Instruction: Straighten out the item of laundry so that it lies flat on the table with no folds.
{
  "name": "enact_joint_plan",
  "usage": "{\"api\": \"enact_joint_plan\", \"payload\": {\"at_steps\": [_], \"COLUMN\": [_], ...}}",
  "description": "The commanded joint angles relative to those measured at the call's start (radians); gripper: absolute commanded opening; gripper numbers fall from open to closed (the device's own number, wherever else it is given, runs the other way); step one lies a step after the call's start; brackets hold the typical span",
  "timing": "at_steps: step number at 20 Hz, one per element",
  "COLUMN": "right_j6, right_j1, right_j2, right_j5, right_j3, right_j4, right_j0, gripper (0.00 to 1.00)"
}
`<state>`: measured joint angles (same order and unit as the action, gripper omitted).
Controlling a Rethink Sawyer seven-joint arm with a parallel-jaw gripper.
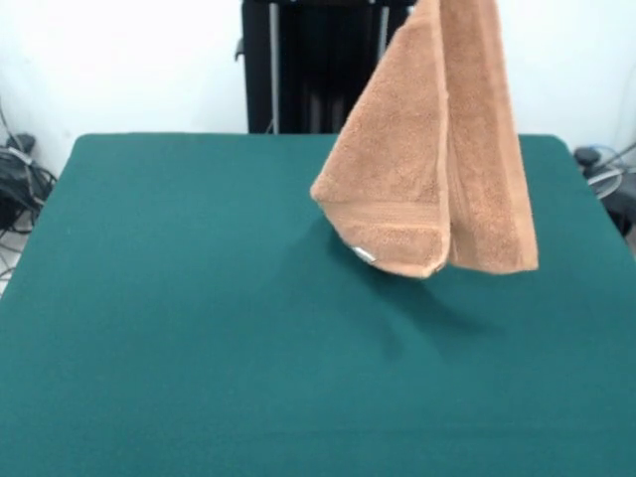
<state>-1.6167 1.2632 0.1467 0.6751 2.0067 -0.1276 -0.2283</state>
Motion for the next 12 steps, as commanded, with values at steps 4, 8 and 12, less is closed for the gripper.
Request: {"api": "enact_joint_plan", "payload": {"at_steps": [4,8,12], "right_j6": [-0.539,-0.565,-0.590], "right_j1": [0.001,-0.012,-0.008], "right_j2": [-0.182,-0.219,-0.238], "right_j5": [-0.022,-0.015,-0.009], "right_j3": [0.103,0.091,0.091], "right_j4": [-0.013,-0.001,0.001], "right_j0": [0.225,0.277,0.306], "gripper": [0.00,0.00,0.00]}}
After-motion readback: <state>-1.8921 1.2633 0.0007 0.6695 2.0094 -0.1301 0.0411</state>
